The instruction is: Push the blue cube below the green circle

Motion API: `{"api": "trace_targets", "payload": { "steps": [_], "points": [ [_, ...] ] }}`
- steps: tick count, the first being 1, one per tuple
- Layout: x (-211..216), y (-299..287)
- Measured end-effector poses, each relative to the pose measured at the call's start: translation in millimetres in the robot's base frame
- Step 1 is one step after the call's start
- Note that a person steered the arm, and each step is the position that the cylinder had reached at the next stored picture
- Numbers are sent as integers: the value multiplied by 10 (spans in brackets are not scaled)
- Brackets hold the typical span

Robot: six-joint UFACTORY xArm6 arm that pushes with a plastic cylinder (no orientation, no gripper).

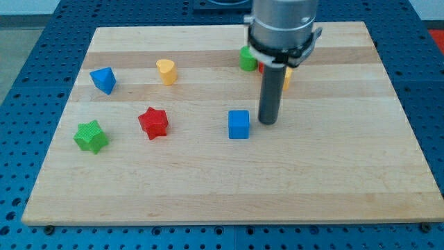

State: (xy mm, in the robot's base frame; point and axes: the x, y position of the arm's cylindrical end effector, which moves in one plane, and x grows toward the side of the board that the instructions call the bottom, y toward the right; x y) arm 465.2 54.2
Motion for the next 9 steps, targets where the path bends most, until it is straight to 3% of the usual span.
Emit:
{"api": "trace_targets", "payload": {
  "steps": [1,2,3,4,5,6,7,8,9],
  "points": [
    [401,12],
    [552,-516],
    [326,-1180],
    [2,-823],
    [-39,-538],
    [1,-1194],
    [347,-1190],
    [460,-607],
    [123,-179]
  ]
}}
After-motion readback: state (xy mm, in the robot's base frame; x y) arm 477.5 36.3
